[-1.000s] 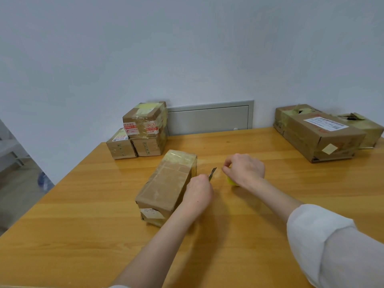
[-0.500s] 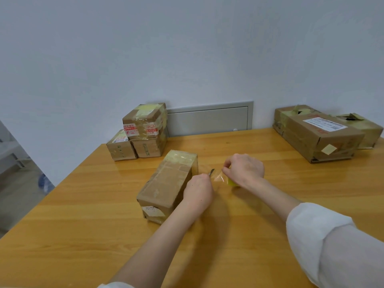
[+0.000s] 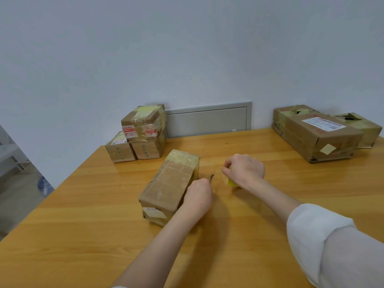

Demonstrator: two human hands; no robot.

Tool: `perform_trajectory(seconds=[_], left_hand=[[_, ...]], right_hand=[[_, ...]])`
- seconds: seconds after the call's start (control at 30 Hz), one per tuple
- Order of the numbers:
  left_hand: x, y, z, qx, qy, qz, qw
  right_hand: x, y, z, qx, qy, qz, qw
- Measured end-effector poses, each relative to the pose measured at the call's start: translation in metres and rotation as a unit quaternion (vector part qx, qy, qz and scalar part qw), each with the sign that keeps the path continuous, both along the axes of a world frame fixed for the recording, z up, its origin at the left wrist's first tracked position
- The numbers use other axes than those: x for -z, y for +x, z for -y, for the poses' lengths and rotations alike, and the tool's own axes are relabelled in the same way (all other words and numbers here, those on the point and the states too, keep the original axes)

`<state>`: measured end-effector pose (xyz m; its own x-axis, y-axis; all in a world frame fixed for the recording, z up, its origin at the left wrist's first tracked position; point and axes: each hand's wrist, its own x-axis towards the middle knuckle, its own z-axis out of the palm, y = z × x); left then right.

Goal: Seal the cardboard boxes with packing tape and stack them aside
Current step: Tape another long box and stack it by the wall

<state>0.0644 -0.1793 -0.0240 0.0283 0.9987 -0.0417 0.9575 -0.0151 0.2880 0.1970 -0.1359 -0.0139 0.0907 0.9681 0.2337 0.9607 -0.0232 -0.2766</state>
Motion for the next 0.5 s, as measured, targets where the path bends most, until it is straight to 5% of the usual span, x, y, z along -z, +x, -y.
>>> perform_trajectory(seconds=[0.4,0.5], left_hand=[[-0.004,-0.014,0.004,-0.01,-0.03,-0.024,0.999],[-0.007,-0.013,0.014,-0.012,0.044,0.002,0.999]], right_hand=[[-0.001,0.001,-0.001,0.003,-0.005,-0.011,1.0],[0.0,0.0,-0.002,0.001,-0.004,-0.006,1.0]])
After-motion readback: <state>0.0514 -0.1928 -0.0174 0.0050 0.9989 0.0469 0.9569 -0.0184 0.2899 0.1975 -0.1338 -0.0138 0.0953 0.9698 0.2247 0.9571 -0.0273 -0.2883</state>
